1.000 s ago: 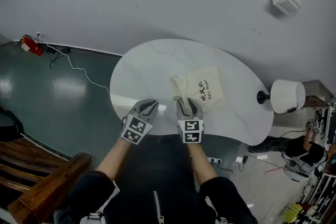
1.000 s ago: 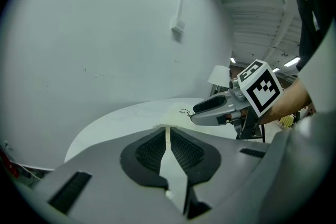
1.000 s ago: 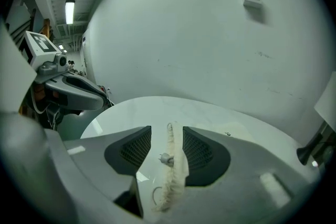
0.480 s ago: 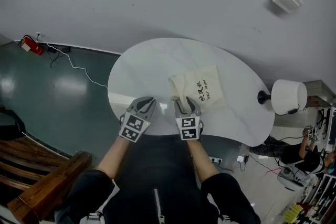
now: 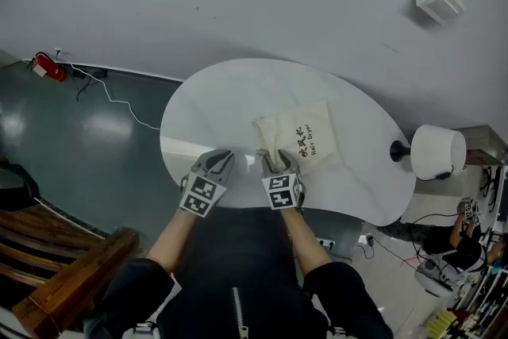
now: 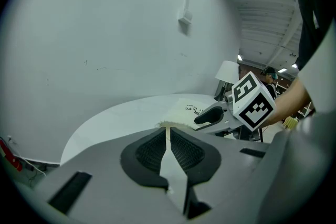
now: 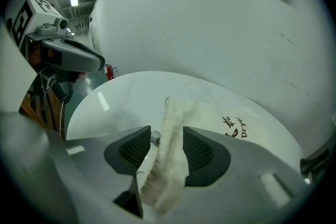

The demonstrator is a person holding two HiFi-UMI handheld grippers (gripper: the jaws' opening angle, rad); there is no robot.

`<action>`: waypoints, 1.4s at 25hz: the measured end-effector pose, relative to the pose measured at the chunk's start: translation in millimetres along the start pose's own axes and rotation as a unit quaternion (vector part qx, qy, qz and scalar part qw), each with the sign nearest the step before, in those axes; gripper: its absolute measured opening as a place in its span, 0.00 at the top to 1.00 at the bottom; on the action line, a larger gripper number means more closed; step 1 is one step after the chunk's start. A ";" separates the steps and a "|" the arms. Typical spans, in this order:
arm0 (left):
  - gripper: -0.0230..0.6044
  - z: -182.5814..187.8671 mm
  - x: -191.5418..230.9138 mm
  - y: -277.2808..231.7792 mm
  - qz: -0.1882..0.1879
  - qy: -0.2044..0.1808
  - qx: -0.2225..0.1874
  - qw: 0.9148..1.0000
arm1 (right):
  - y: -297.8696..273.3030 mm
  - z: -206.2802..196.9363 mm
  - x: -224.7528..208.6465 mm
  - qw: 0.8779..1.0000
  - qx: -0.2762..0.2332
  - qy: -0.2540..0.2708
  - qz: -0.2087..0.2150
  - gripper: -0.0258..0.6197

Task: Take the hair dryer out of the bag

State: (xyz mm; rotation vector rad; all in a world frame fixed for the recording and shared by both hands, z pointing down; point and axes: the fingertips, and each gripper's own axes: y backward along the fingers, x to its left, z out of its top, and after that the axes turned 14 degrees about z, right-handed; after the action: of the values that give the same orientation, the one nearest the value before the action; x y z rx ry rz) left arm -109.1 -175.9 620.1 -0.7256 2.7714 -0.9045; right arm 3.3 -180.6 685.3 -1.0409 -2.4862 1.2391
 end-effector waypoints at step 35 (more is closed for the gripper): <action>0.92 24.4 -42.4 -31.6 -0.035 -0.052 -0.025 0.998 | 24.1 7.1 -18.5 0.997 -0.048 -0.057 0.020 0.90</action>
State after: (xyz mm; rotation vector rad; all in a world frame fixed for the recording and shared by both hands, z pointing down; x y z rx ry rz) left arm -52.7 -190.2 618.1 -0.8565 2.7010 -0.7872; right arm 26.2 -187.4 665.2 -1.0745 -2.6477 1.2349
